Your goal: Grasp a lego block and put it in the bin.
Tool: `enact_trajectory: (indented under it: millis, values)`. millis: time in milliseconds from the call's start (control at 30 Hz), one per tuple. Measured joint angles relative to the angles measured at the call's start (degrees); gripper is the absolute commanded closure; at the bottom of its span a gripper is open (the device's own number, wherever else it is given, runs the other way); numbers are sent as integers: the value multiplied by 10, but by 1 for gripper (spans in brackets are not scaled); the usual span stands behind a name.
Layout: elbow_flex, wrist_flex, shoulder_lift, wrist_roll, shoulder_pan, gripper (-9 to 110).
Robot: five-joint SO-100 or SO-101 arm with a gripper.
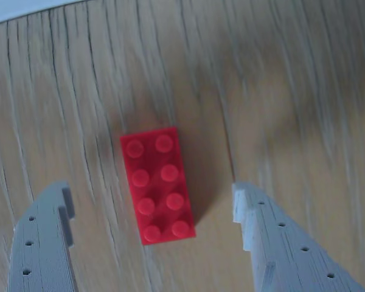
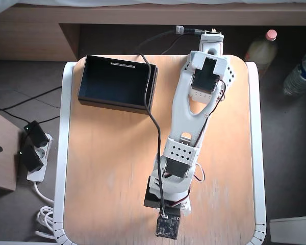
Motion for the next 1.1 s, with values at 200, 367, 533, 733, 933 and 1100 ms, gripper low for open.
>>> enact_trajectory:
  millis: [200, 367, 533, 733, 933, 1100]
  values:
    - [-1, -15, -11, -4, 0, 80]
    - [-1, -18, -18, -4, 0, 80]
    - [-1, -20, -25, -5, 0, 81]
    - [-1, -26, -25, -9, 0, 86]
    - [-1, -26, -25, -22, 0, 94]
    - [-1, -26, -25, -33, 0, 101]
